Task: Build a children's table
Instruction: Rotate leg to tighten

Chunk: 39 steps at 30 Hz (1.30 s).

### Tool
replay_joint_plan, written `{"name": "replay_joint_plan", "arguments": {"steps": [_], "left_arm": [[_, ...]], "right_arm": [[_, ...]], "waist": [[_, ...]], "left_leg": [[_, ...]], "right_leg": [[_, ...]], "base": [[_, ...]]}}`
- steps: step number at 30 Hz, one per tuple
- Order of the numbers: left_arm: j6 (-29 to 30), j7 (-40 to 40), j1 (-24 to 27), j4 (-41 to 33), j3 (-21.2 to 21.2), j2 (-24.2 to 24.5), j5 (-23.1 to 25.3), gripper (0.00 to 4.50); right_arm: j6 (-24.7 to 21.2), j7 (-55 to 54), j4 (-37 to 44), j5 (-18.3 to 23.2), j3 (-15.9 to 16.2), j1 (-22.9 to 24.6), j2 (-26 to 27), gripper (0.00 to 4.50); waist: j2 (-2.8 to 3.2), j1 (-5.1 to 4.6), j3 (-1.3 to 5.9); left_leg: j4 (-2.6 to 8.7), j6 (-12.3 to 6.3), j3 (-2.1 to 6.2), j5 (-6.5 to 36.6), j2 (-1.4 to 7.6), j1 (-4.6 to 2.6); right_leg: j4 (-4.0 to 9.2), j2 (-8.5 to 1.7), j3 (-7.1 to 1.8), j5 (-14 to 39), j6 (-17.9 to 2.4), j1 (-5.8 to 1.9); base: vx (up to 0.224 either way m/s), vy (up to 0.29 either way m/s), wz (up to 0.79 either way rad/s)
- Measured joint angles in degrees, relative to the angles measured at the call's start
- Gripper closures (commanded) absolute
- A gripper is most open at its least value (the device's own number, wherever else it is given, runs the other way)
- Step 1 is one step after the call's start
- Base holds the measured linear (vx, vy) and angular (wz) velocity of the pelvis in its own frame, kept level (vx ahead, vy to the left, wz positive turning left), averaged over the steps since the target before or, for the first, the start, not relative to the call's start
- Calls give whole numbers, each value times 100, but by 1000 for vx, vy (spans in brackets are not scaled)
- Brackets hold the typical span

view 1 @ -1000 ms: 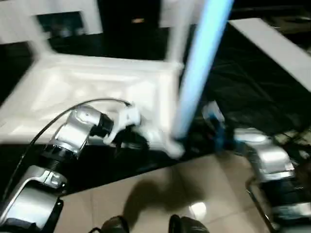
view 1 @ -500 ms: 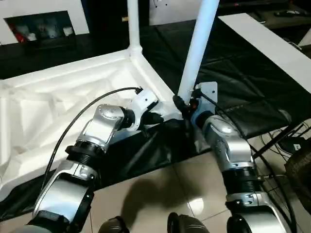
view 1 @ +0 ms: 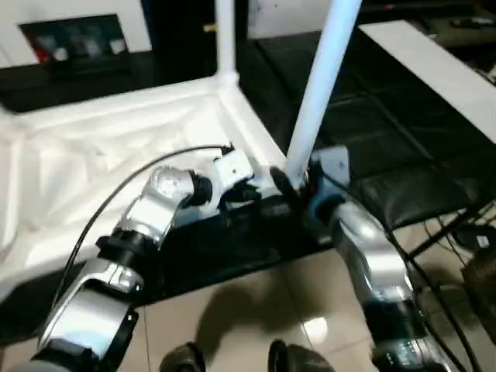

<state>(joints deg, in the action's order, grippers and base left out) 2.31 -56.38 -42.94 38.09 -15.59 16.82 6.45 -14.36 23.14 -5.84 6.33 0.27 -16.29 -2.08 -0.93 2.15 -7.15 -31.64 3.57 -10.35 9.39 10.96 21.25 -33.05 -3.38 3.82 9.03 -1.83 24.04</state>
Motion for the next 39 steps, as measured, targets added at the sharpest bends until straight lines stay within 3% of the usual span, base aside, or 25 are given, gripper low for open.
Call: {"name": "replay_joint_plan", "arguments": {"steps": [3, 6, 10, 17, 20, 24, 25, 28, 31, 33, 36, 39], "left_arm": [[-297, -39, -77, 237, -4, 68, 3, 450], [-768, -55, -208, 579, -45, 142, 82, 396], [-1355, 19, -417, 705, -51, 260, 172, 378], [-1494, 975, -499, 747, 108, 524, 382, 331], [-1174, 1375, -313, 376, 759, 408, 21, 301], [-41, 1915, 477, -1112, 1686, -77, -935, 272], [440, 2151, 923, -1802, 1874, -215, -1118, 262], [1281, 2649, 2158, -3247, 2026, -541, -1431, 241], [1703, 3038, 3022, -4243, 2029, -869, -1585, 223], [1766, 3295, 3638, -5077, 2013, -1109, -1593, 208], [1961, 3615, 4282, -5892, 2016, -1312, -1570, 188], [2259, 3935, 4751, -6413, 2087, -1409, -1512, 163]], "right_arm": [[-40, 334, 564, 107, 37, 558, -242, 4], [-136, 557, 974, 226, 34, 1021, -563, 0], [-157, 594, 1276, 256, 29, 1402, -667, 0], [-293, 520, 1581, 318, 30, 1430, -640, 0], [-457, 466, 1728, 445, 45, 1454, -565, 0], [-1139, 340, 2081, 513, 268, 1470, -561, 0], [-1408, 324, 2217, 499, 376, 1481, -624, 0], [-1890, 367, 2404, 476, 594, 1482, -805, 0], [-1839, 496, 2437, 474, 735, 1477, -828, 0], [-1751, 569, 2491, 507, 814, 1476, -834, 0], [-1746, 618, 2540, 532, 911, 1470, -842, 0], [-1752, 637, 2555, 569, 939, 1458, -842, 0]], "waist": [[-5, 3, -3], [-12, 12, -7], [-23, -7, -13], [-23, -17, -13], [-24, -3, -13], [-27, -9, -11], [-19, -27, -10], [-21, -32, -10], [-25, -4, -13], [-26, -37, -15], [-14, -46, -25], [38, -14, -87]], "left_leg": [[-5, 0, -1, 0, -1, -1], [-6, 1, 3, -1, 1, -2], [-11, 2, 3, -1, 1, 0], [-10, 1, 2, 0, 3, -1], [-12, -4, 3, 3, 1, 6], [-24, -20, -1, 10, 0, 10], [-26, -20, -2, 14, 1, 4], [-32, 9, 2, 34, 11, 9], [-44, 11, 9, 33, 14, 13], [-59, 7, 91, 31, -2, 90], [-113, -14, 309, 17, -36, 199], [-112, -8, 460, 21, -97, 175]], "right_leg": [[-1, -1, -2, -1, 1, -1], [-3, 0, 2, 3, 14, -1], [-3, 0, 0, 13, 36, -1], [-10, 1, 2, 1, 16, 0], [-5, -2, 1, 2, 15, 1], [-5, -3, -1, 4, 10, 1], [-7, -3, -2, 5, 9, -2], [-5, 5, 6, 11, 12, 0], [-7, 7, 9, 18, 26, -3], [7, -19, 92, 40, 61, -30], [15, -91, 342, 79, 68, -93], [16, -198, 578, 199, 109, -271]], "base": [[0, 0, 0], [0, 0, 0], [0, 0, 0], [0, 0, 0], [0, 0, 0], [0, 0, 0], [0, 0, 0], [0, 0, 0], [0, 0, 0], [0, 0, 0], [-8, -8, 31], [12, -17, 48]]}}
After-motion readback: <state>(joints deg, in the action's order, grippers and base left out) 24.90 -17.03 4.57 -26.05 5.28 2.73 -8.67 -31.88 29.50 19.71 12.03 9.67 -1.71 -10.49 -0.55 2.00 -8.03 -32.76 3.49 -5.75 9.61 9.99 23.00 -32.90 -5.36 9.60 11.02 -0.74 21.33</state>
